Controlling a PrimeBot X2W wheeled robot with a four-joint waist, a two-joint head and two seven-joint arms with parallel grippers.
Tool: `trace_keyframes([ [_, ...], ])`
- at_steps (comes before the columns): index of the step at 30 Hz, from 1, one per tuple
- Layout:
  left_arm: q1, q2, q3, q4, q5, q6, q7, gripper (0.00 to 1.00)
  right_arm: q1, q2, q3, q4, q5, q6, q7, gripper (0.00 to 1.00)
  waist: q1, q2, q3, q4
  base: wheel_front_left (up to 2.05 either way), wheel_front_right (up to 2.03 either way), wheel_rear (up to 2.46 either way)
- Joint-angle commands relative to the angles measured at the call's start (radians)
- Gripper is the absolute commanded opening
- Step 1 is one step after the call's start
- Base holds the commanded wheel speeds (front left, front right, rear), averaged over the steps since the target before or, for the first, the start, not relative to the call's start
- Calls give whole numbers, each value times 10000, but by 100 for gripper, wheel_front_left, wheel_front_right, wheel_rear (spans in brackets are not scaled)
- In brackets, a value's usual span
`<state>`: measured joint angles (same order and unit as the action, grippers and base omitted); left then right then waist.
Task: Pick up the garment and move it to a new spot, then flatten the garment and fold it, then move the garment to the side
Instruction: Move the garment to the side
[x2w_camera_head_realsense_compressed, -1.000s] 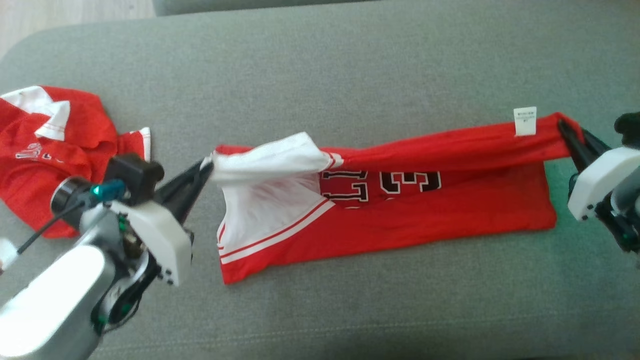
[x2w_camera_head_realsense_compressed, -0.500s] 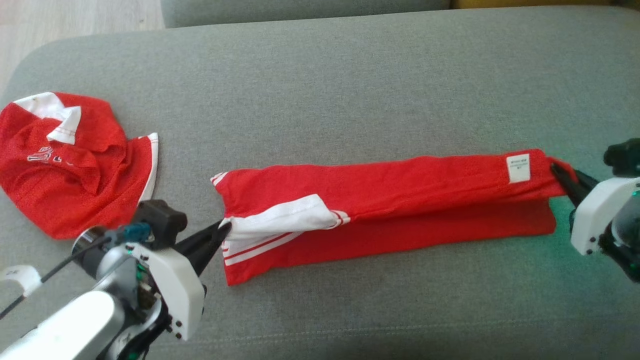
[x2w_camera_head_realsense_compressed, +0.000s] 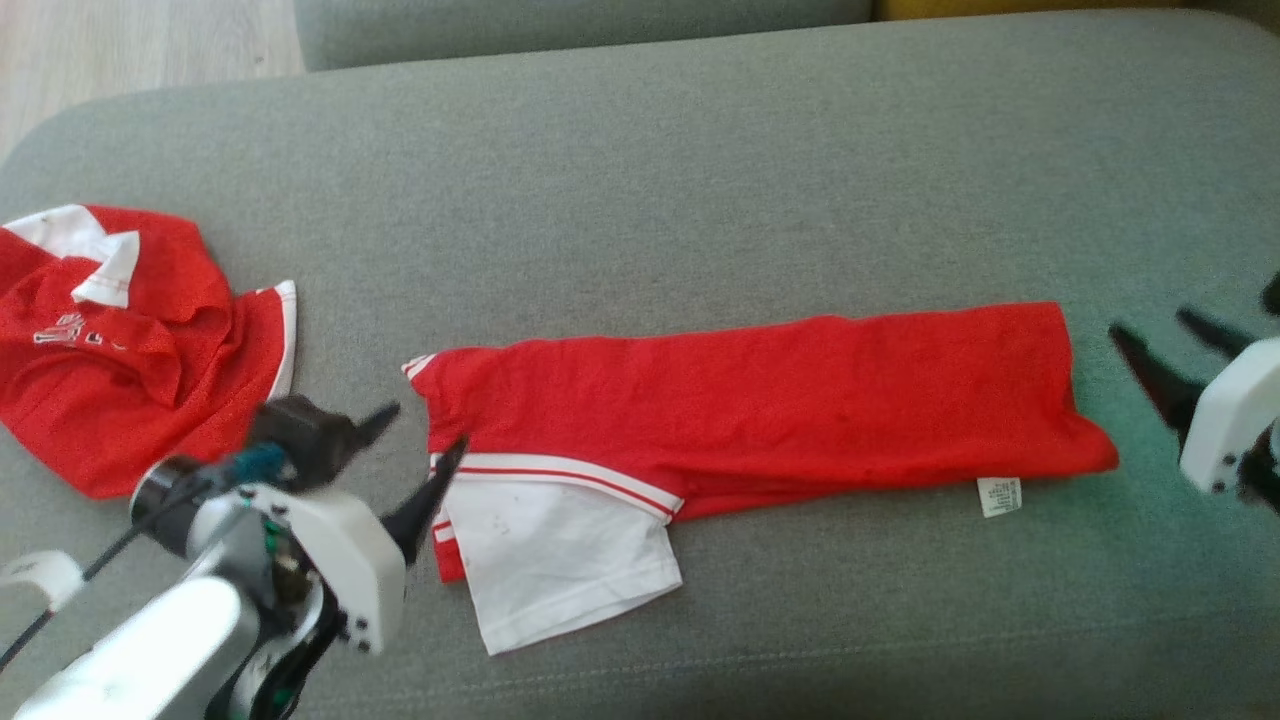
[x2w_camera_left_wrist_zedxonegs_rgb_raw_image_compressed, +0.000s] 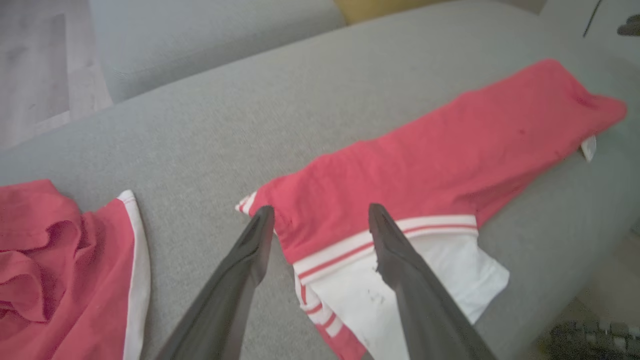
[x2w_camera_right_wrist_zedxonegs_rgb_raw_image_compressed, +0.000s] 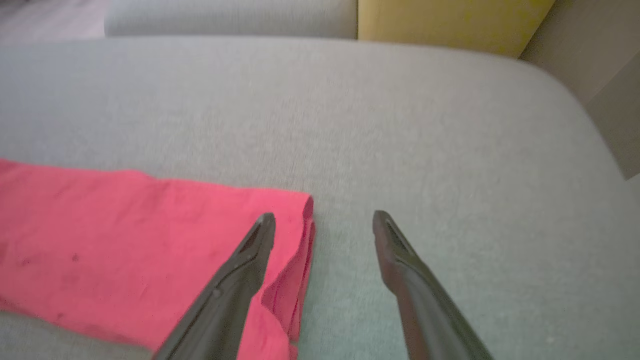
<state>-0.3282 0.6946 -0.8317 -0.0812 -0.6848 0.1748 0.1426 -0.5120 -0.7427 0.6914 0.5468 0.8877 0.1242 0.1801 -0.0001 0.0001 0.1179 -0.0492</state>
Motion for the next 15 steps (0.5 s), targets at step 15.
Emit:
trace_keyframes([
  [15, 594, -2621, 3576, 558, -1750, 665, -3989, 100, 1893, 2684, -4306, -1424, -2839, 65, -3541, 100, 1, -1, -549, 89, 0, 0, 0],
])
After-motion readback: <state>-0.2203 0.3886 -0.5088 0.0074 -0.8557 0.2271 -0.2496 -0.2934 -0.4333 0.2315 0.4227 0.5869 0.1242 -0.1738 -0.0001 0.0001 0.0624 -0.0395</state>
